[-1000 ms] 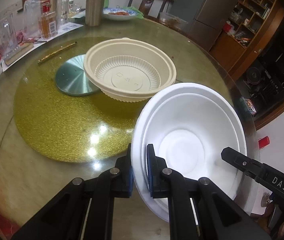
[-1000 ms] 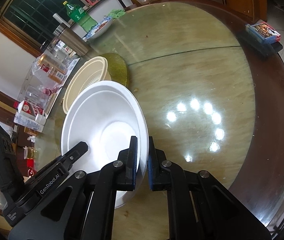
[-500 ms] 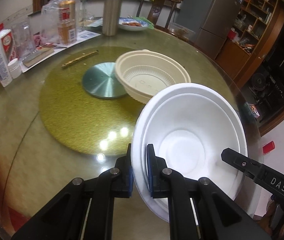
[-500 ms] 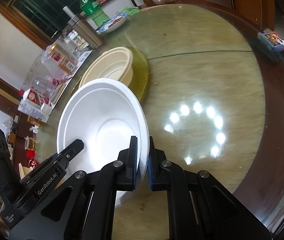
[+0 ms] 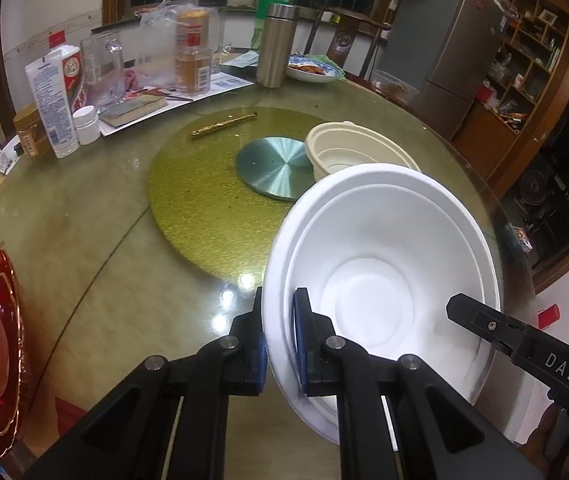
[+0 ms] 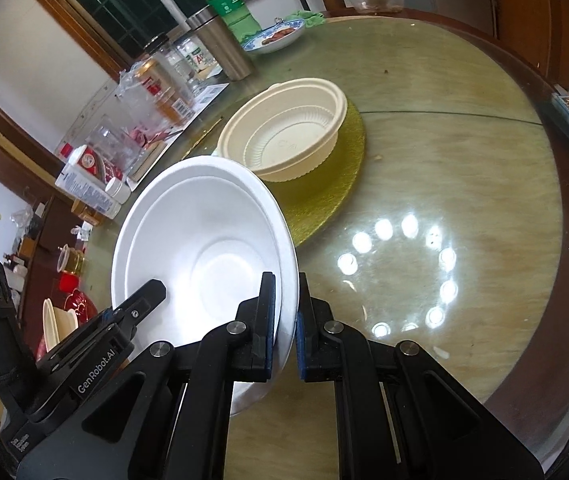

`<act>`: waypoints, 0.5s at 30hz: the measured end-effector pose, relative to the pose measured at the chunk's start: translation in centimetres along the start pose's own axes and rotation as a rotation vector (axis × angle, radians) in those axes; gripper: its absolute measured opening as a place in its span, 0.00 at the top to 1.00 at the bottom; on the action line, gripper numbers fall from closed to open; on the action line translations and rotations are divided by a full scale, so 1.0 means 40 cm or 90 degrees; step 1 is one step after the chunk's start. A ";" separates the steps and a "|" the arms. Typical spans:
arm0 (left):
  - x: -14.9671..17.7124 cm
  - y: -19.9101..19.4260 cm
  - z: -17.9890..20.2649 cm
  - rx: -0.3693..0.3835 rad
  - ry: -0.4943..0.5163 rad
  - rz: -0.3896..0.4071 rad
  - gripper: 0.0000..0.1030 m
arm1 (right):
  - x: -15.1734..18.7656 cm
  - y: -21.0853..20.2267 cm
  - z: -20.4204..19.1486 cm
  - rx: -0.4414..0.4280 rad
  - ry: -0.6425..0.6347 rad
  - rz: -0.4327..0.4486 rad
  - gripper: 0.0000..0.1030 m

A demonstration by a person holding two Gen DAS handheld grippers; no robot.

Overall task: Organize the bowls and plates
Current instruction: 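Lift the white foam plate off the table with both tools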

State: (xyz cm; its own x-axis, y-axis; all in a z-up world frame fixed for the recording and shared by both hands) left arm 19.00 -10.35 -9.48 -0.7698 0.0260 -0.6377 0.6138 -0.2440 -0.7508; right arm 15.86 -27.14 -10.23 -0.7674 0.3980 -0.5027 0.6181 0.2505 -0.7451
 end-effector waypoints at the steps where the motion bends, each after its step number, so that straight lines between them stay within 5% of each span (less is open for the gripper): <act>1: 0.002 -0.001 -0.004 -0.001 -0.001 0.001 0.91 | 0.002 0.003 -0.002 0.000 -0.001 -0.002 0.92; 15: 0.021 -0.003 -0.016 -0.022 0.009 0.016 0.91 | 0.027 0.028 -0.002 0.003 0.006 -0.015 0.92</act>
State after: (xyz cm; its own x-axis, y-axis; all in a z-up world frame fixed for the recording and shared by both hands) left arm 18.39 -9.68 -10.02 -0.7515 0.0340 -0.6588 0.6390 -0.2108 -0.7398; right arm 15.73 -26.36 -11.57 -0.7804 0.4001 -0.4805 0.5985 0.2558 -0.7592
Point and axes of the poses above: each gripper's, at about its wrist camera, not at the fingertips, and y roughly the way its jaws point, z to its right, x to its underside, the point moved 6 cm from there along y, roughly the way its jaws point, and after that the axes turned 4 degrees about z, right-handed, at the moved point
